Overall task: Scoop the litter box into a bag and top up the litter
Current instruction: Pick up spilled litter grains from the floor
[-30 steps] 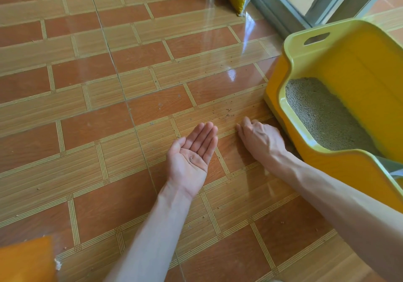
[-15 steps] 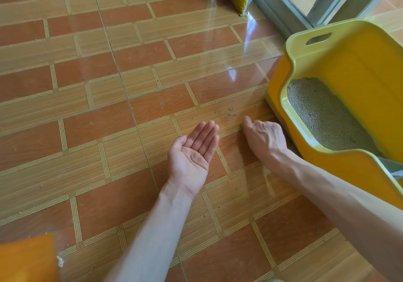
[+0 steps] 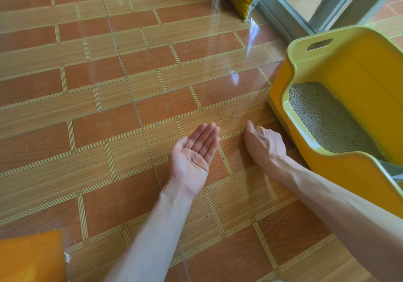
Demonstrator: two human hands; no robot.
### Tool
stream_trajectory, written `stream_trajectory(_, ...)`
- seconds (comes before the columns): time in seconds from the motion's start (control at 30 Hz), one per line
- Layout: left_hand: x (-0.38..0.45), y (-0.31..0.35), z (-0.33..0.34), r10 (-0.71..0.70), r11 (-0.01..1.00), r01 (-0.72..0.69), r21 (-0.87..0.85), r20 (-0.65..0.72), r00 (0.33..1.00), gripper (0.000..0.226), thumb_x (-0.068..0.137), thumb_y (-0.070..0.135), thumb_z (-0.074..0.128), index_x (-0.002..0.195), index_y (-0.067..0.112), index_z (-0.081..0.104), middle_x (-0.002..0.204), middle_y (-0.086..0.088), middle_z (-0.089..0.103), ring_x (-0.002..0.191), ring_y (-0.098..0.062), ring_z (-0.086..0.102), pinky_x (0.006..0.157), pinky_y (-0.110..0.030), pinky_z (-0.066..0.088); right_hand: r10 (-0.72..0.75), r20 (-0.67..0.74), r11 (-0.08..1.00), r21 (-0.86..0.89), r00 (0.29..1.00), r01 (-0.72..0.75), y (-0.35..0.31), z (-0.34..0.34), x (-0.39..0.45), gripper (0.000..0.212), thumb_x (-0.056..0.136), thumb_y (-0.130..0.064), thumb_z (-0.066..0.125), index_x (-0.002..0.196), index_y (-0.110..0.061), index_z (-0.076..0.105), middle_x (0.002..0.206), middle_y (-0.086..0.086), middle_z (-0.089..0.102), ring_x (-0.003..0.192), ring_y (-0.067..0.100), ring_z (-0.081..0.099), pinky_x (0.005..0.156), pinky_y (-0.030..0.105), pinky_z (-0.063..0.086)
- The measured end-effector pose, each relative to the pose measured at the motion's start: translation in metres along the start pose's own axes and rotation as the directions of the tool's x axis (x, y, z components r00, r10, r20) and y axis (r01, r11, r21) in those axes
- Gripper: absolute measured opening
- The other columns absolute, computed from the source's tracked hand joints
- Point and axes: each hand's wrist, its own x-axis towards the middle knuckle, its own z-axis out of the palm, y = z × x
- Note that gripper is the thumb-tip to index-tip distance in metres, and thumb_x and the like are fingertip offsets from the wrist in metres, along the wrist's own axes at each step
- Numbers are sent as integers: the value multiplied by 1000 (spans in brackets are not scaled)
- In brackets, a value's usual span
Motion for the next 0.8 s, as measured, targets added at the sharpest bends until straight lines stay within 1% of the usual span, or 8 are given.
stream_trajectory(0.17,-1,0,0,-3,1000,3,12,-8,1000,49,107,23,29,123,-5,65,129,-23,69,122,-35,67,103,-41,53,52,4,999,15,999,-52,-2,-4,-2,21,100,-1,41,120,-7,41,69,4,40,50,19,44,53,38,45)
stream_trajectory(0.33,-2,-2,3,-4,1000,4,10,1,1000,49,107,22,29,120,-6,67,128,-24,69,120,-36,68,103,-42,54,-14,-11,999,-47,1000,13,-6,-4,0,24,101,0,39,124,-7,41,75,4,43,57,23,48,57,37,42)
stream_trajectory(0.43,-2,-1,4,-1,1000,1,3,7,1000,48,106,22,29,120,-6,66,128,-25,69,120,-36,68,103,-42,53,-18,11,1000,-8,1000,18,-7,-6,2,22,101,1,36,121,-5,43,73,3,46,59,25,49,58,37,42)
stream_trajectory(0.5,-3,-1,5,-1,1000,1,-5,15,1000,49,107,22,29,120,-7,66,128,-25,69,119,-36,68,102,-42,54,-2,34,999,48,999,1,-6,-7,3,20,99,2,33,115,-4,43,68,3,49,55,22,50,54,36,40)
stream_trajectory(0.57,-3,1,5,1,1000,-1,-10,20,1000,49,107,22,29,121,-7,66,128,-24,68,119,-36,68,101,-42,55,2,48,996,89,999,-6,-4,-7,4,15,97,0,31,103,-5,44,66,6,52,56,25,53,53,35,40)
stream_trajectory(0.63,-4,2,4,4,1000,-4,-9,17,1000,49,107,22,29,121,-6,66,129,-24,68,119,-36,68,102,-42,55,20,68,989,146,998,-30,-4,-12,4,23,100,-6,27,81,-10,40,67,9,53,63,30,55,58,37,45)
stream_trajectory(0.7,-5,3,3,7,1000,-7,-5,13,1000,49,107,22,28,122,-6,65,129,-24,68,120,-35,68,102,-42,54,22,90,981,190,996,-39,-4,-14,4,25,100,-7,26,77,-11,34,69,11,52,66,31,54,64,40,50)
stream_trajectory(0.8,-7,4,2,10,1000,-10,-4,5,1000,49,107,23,28,123,-6,65,129,-24,68,120,-35,68,103,-42,54,14,120,984,176,993,-35,-2,-14,7,20,97,-6,25,86,-8,42,70,9,54,61,24,50,51,32,31)
